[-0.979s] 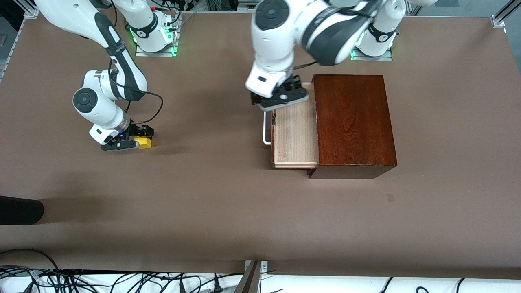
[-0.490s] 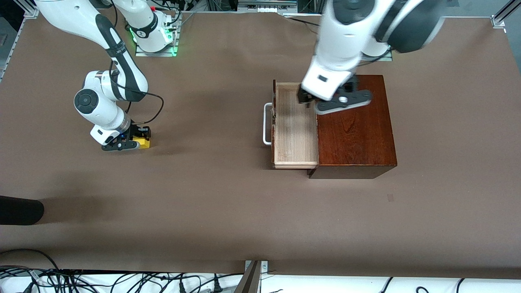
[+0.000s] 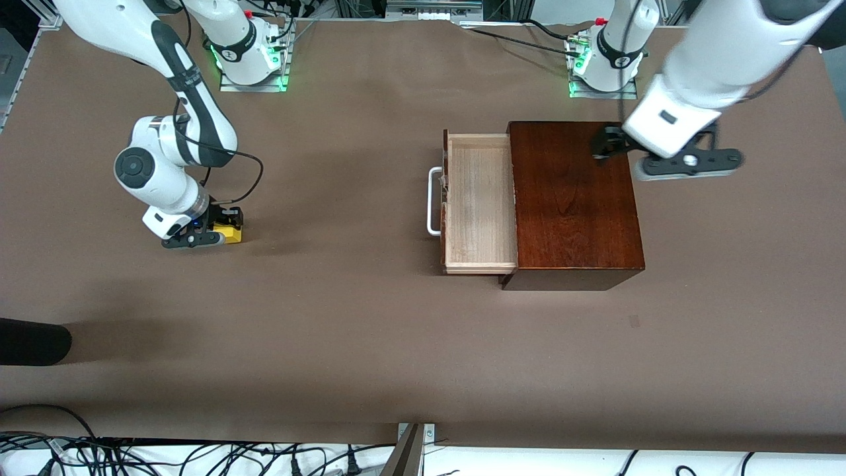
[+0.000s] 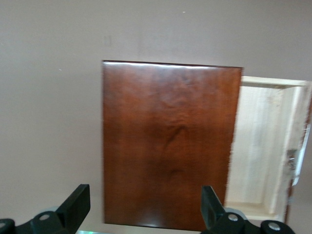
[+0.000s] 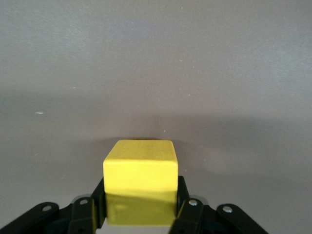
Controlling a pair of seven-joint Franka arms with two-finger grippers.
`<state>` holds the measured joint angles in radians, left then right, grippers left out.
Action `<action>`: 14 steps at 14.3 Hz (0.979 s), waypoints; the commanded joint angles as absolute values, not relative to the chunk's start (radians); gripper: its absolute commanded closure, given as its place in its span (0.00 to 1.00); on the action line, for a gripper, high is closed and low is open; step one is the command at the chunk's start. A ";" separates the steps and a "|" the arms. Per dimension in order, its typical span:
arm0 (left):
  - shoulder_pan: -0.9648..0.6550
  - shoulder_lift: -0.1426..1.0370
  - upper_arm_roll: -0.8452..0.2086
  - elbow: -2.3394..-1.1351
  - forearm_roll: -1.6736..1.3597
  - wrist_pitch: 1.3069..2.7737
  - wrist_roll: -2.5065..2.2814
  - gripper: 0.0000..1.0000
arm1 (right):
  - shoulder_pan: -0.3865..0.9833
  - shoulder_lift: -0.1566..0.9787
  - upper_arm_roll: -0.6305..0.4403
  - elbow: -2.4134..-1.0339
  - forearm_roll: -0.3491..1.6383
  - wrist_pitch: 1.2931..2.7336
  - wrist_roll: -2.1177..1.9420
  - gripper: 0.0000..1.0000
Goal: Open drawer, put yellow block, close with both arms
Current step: 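Grasp the yellow cube with the right gripper while the left gripper withdraws, then carry the yellow cube with the right gripper over the open drawer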
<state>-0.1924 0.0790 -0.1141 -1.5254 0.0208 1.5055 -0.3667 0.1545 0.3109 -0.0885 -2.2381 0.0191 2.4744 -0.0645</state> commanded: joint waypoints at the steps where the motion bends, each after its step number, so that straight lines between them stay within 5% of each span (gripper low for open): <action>1: -0.150 0.008 -0.054 -1.603 -0.011 1.508 -0.198 0.00 | 0.152 0.229 -0.084 -2.082 0.058 2.153 -0.084 0.88; 8: -0.095 -0.008 0.054 -1.621 -0.025 1.506 0.032 0.00 | 0.178 0.215 -0.060 -1.646 0.127 1.576 0.082 0.88; 14: -0.092 -0.003 0.077 -1.591 -0.029 1.470 0.031 0.00 | 0.209 0.213 0.162 -1.520 0.216 1.519 0.697 0.88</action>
<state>-0.1008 0.0112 0.0771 -1.5955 0.0002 1.4852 0.0121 0.2141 0.1913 0.1016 -1.5735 0.1735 1.5365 0.5265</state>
